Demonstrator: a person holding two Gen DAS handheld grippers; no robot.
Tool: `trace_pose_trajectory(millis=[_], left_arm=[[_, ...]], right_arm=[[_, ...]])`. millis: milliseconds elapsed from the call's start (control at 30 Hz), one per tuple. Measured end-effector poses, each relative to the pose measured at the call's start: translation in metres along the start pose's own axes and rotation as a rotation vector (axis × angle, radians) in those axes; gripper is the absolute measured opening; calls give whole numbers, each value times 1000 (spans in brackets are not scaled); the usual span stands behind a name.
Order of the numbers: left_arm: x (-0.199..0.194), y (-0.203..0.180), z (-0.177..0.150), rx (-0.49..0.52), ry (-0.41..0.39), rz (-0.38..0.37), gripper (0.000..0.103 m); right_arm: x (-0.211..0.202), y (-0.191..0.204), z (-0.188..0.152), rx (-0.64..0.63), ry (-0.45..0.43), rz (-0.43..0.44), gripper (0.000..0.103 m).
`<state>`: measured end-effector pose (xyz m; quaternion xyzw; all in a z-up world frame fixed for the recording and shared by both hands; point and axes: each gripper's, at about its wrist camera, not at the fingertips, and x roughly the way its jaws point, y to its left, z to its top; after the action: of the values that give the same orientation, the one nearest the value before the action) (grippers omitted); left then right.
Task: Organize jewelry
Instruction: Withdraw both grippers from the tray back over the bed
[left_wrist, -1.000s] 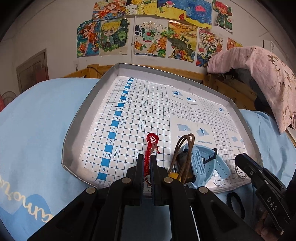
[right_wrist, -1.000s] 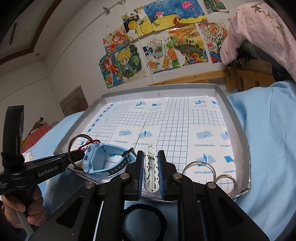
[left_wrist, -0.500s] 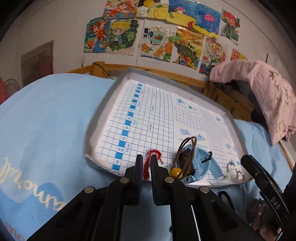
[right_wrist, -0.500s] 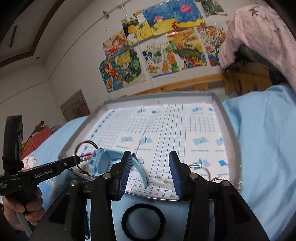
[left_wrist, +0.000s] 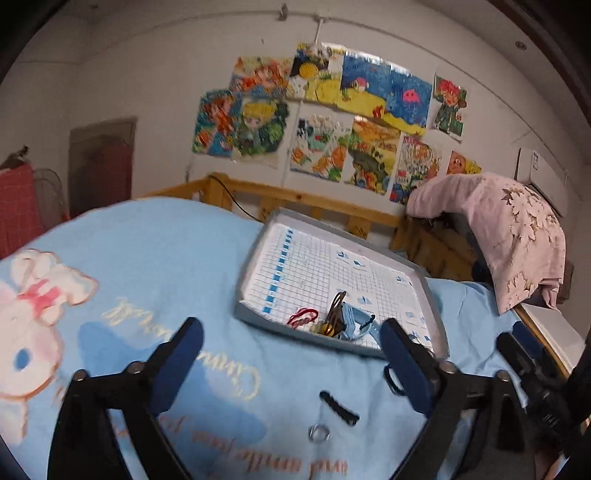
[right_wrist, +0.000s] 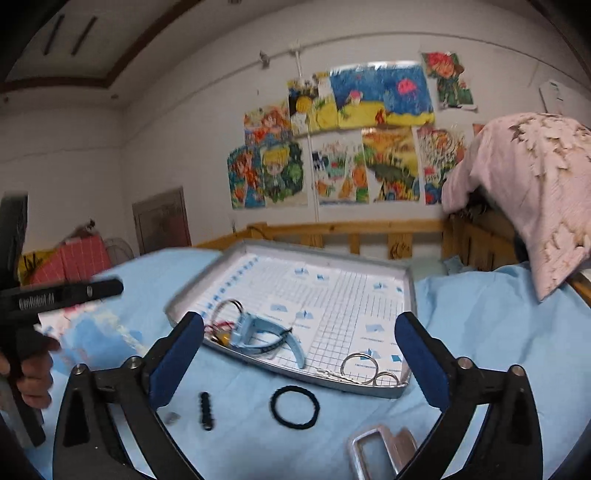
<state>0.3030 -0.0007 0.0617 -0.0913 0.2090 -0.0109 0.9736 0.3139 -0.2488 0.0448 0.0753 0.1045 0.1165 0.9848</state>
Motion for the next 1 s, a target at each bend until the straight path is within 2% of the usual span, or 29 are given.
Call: trace_pose_trajectory(millis=[133,267,533,700,1000], left_arm=[[-44,-2,-22,14,-58,1,103],[-73,-2,-49,-5,-56,-19,103],[-114,2,-98,21,-44,-41,103],[-125,8,-122,29,-44,-31,103],[-128,12,-130,33,-16,-11,103]], right_arm=[[-46,1,4,28,-22,25,102],[-93,4,-15,31,-50,1,102],[-158,14,-48,49,-27,-51,102],[-170,9,-73,139,46,-40,102],[-166,8,-90,146,102,-85,102]])
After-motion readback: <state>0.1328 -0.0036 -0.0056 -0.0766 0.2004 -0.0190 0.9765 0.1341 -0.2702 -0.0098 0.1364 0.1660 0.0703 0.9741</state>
